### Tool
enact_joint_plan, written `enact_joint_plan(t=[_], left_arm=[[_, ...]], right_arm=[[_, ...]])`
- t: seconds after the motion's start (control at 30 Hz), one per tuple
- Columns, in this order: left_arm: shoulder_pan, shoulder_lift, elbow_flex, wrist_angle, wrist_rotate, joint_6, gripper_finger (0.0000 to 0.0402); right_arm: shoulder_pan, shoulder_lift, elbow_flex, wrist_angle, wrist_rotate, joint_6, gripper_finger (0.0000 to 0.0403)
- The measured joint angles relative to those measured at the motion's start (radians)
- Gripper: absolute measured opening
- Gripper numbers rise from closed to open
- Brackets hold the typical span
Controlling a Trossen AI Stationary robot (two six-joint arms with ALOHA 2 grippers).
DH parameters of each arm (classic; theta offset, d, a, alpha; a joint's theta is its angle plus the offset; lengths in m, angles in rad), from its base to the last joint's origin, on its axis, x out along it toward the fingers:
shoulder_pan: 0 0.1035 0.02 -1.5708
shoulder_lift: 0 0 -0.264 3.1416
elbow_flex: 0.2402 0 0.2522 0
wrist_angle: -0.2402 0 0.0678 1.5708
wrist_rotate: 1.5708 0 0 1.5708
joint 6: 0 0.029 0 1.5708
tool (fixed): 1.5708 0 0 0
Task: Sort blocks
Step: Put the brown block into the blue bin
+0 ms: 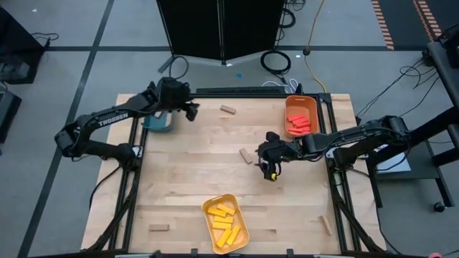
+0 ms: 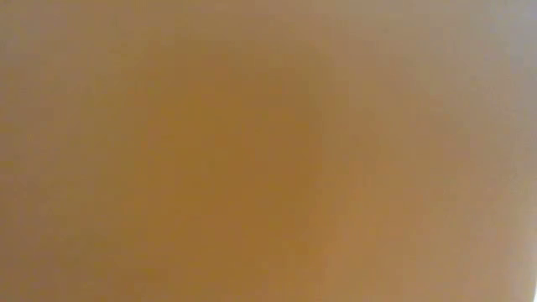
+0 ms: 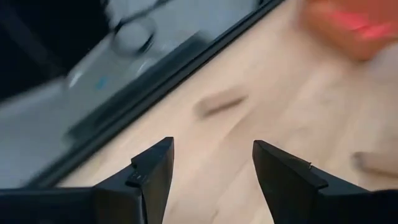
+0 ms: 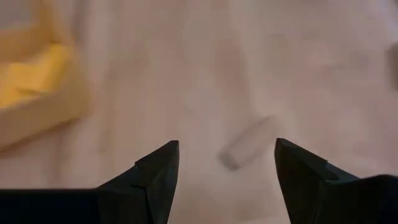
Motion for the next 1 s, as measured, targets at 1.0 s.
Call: enact_joint_plan(t=[1.0], left_arm=[[-0.138,0.254,0.000,0.314,0.060,0.299,0.0215]], right_arm=[[0.586,0.000,0.043,-0.669,-0.614,1.520,0.0203]])
